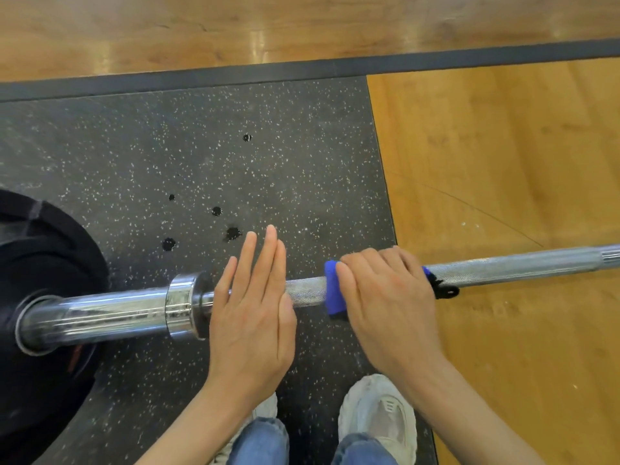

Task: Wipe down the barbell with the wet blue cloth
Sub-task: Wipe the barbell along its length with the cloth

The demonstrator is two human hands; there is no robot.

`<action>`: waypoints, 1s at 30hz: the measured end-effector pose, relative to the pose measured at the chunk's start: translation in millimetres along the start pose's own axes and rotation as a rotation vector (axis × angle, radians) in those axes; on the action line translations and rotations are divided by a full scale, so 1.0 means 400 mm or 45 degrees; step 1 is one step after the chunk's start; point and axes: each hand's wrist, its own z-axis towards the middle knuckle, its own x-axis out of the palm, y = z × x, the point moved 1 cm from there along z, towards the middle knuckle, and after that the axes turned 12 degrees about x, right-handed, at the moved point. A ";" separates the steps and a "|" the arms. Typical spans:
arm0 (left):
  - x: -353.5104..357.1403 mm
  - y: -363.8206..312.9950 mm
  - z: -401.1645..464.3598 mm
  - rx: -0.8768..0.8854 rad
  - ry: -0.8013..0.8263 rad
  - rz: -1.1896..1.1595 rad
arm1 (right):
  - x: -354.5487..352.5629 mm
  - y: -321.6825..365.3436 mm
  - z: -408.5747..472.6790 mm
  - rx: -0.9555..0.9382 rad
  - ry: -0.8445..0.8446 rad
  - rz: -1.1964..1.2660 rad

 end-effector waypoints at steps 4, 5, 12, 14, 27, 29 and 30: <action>0.001 -0.002 -0.005 0.011 -0.010 0.019 | 0.028 0.088 -0.007 -0.165 -0.027 0.083; 0.003 0.000 -0.004 0.019 -0.006 0.022 | 0.029 0.063 -0.005 -0.193 -0.035 0.126; 0.010 0.008 0.022 0.007 -0.036 0.059 | 0.049 0.089 -0.029 -0.083 -0.118 0.211; 0.010 0.014 0.028 0.009 -0.043 0.052 | 0.046 0.060 -0.013 -0.227 -0.078 0.233; 0.019 0.055 0.106 0.053 -0.074 0.123 | 0.062 -0.071 0.027 -0.190 -0.288 0.328; 0.022 0.063 0.119 0.060 -0.083 0.140 | 0.077 -0.017 0.032 -0.137 -0.279 0.427; 0.023 0.068 0.126 0.063 -0.087 0.150 | 0.081 0.004 0.038 -0.184 -0.268 0.464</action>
